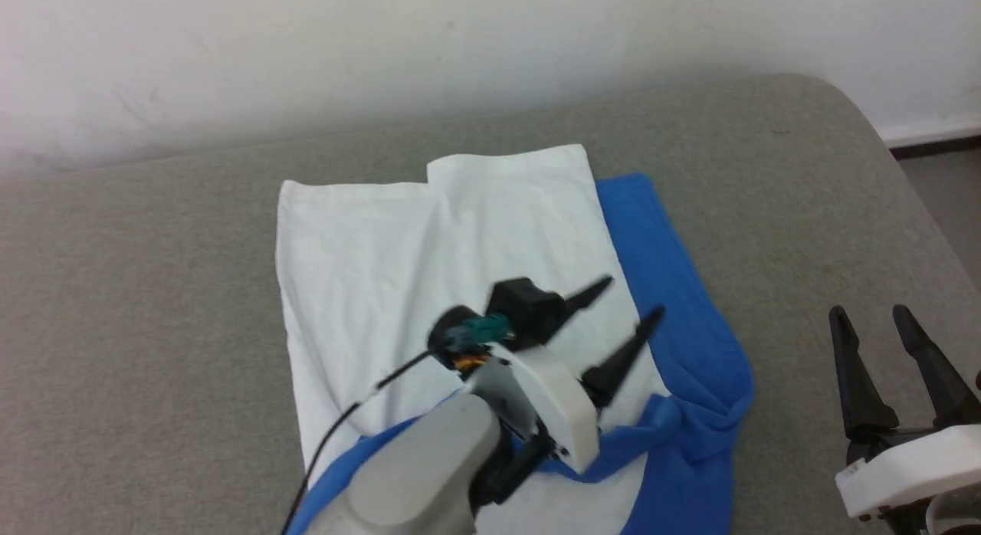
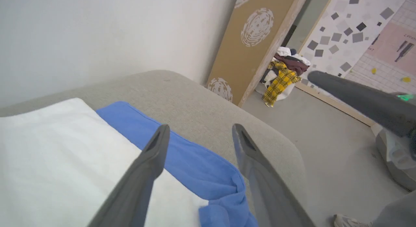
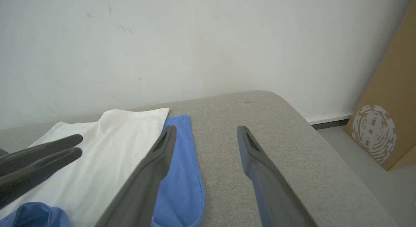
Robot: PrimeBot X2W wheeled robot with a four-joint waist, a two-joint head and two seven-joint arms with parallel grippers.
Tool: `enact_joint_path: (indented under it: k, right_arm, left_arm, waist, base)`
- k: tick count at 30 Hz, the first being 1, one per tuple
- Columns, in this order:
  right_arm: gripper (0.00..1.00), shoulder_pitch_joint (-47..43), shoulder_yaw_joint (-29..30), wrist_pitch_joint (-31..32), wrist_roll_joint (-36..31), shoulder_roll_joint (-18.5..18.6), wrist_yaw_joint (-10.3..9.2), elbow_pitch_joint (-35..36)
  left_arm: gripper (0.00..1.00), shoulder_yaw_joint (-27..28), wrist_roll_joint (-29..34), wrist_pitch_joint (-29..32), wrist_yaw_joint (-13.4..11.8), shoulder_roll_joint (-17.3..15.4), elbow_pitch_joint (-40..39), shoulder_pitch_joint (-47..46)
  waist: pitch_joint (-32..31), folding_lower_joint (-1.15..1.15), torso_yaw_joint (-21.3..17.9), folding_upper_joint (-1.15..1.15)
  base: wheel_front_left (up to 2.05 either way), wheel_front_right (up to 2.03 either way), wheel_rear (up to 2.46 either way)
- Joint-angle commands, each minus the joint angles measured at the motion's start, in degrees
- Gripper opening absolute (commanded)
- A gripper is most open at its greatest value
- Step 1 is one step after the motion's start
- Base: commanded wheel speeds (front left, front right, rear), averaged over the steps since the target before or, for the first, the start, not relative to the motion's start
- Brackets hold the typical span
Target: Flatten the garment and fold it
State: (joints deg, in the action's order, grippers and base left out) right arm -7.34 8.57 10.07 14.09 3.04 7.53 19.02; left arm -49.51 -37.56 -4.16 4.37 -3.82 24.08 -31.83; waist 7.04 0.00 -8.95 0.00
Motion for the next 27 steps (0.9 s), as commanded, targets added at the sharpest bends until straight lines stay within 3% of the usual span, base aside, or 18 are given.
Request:
enact_joint_path:
  k: [1, 7, 15, 21, 27]
  right_arm:
    - [1.00, -0.2, -0.2, 0.1, -0.3, -0.2, -0.04, -0.2]
    - [1.00, -1.2, 0.0, 0.2, -0.3, -0.2, -0.04, -0.9]
    - [1.00, -1.6, 0.6, 0.2, -0.5, -0.2, -0.04, -2.2]
    - [1.00, -1.5, 1.5, 0.6, -0.3, -0.2, -0.04, -4.4]
    - [1.00, 2.8, 3.3, 1.8, 1.5, -0.1, -0.04, -11.6]
  left_arm:
    - [1.00, 1.5, 0.7, -2.3, -1.2, -1.4, -1.4, 0.8]
    - [1.00, 8.5, 1.6, -9.4, -7.1, -6.9, -7.4, 5.2]
    - [1.00, 22.2, 4.3, -10.8, -15.3, -14.4, -15.3, 15.1]
    - [1.00, 32.1, 5.9, -10.8, -18.6, -18.9, -19.3, 24.9]
    - [1.00, 36.5, 7.0, -10.8, -20.1, -21.2, -23.1, 32.6]
  waist:
    - [-3.3, 0.00, 3.5, 0.00]
    - [-5.0, 0.00, 6.4, 0.00]
    - [-5.4, 0.00, 8.7, 0.00]
    - [-6.4, 0.00, 9.9, 0.00]
    - [-5.5, 0.00, 11.2, 0.00]
  base:
    - [0.00, 0.00, 0.00]
    - [0.00, 0.00, 0.00]
    - [0.00, 0.00, 0.00]
    - [0.00, 0.00, 0.00]
    - [0.00, 0.00, 0.00]
